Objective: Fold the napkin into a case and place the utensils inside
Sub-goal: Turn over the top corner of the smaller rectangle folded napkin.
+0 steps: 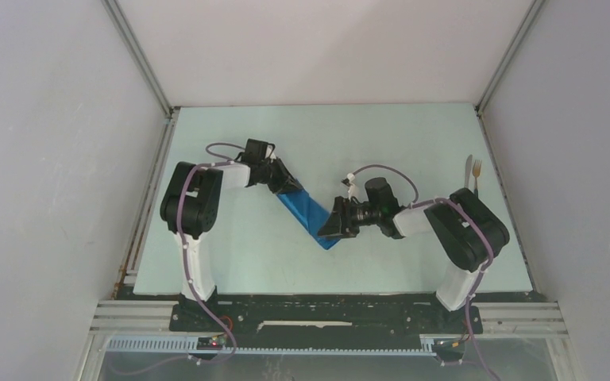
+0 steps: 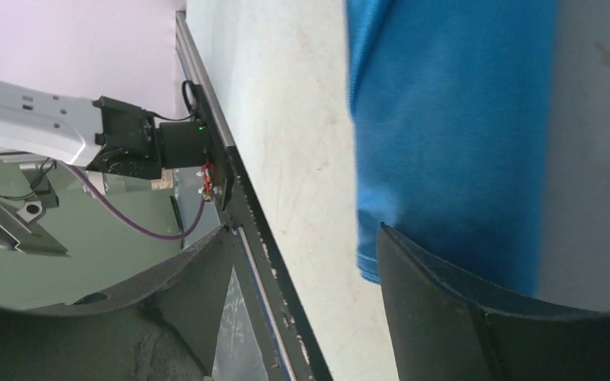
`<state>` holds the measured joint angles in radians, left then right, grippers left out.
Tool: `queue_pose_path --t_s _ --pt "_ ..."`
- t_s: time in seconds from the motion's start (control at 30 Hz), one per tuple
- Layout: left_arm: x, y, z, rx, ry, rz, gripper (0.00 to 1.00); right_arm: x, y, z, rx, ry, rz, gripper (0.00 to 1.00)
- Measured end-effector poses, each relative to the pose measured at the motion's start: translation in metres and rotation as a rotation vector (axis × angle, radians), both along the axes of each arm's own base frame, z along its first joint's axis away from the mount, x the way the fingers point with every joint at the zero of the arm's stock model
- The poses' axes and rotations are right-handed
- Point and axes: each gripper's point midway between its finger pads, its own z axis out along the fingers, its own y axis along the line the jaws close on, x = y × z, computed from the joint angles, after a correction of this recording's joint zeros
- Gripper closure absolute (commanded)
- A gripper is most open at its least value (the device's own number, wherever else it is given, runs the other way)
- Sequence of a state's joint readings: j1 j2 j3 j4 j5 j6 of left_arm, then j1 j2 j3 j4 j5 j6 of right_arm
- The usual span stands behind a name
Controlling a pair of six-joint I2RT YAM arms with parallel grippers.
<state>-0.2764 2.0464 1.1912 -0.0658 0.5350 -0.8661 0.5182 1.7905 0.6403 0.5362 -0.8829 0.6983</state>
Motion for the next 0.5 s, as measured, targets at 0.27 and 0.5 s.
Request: queue_pose_path --t_s 0.27,0.5 --pt "-0.001 -0.003 0.029 -0.027 -0.036 -0.026 0.62 0.006 0.024 0.045 0.056 -0.097 0.037 0.25" --pt "0.005 0.000 0.054 -0.042 -0.126 -0.025 0.66 0.021 0.051 0.039 0.153 -0.051 0.021 0.16"
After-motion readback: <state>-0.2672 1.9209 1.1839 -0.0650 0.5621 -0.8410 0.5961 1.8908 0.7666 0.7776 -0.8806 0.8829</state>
